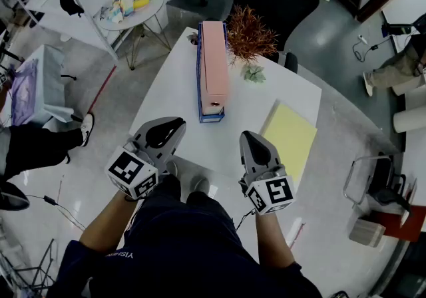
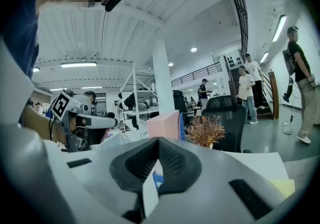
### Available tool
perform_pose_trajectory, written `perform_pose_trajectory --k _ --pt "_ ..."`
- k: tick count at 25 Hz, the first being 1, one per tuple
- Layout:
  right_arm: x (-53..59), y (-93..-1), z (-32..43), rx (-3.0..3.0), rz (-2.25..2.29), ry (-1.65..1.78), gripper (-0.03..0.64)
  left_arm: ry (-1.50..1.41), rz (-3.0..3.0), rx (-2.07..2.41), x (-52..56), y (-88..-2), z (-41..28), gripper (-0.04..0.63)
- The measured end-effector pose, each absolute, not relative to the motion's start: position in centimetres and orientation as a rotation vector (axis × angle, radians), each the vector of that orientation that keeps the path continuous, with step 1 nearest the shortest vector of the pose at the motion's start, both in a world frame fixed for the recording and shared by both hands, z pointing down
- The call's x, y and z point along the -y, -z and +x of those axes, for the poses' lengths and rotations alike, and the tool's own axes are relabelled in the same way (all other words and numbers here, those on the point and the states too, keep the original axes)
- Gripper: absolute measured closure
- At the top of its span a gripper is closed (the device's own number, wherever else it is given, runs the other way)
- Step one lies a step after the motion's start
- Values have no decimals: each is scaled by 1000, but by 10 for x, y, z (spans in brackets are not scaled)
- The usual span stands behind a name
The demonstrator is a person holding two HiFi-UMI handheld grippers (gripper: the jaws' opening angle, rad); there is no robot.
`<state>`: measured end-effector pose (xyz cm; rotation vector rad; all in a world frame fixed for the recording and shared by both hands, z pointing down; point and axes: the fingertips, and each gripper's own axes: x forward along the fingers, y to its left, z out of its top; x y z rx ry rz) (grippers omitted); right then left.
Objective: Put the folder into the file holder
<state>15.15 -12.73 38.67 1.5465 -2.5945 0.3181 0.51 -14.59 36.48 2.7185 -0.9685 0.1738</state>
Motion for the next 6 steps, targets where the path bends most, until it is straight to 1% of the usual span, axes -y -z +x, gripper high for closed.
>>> perform_pose_trajectory --k 6 --pt "128 -387 150 2587 1546 -302 612 -178 2719 965 146 -366 4 546"
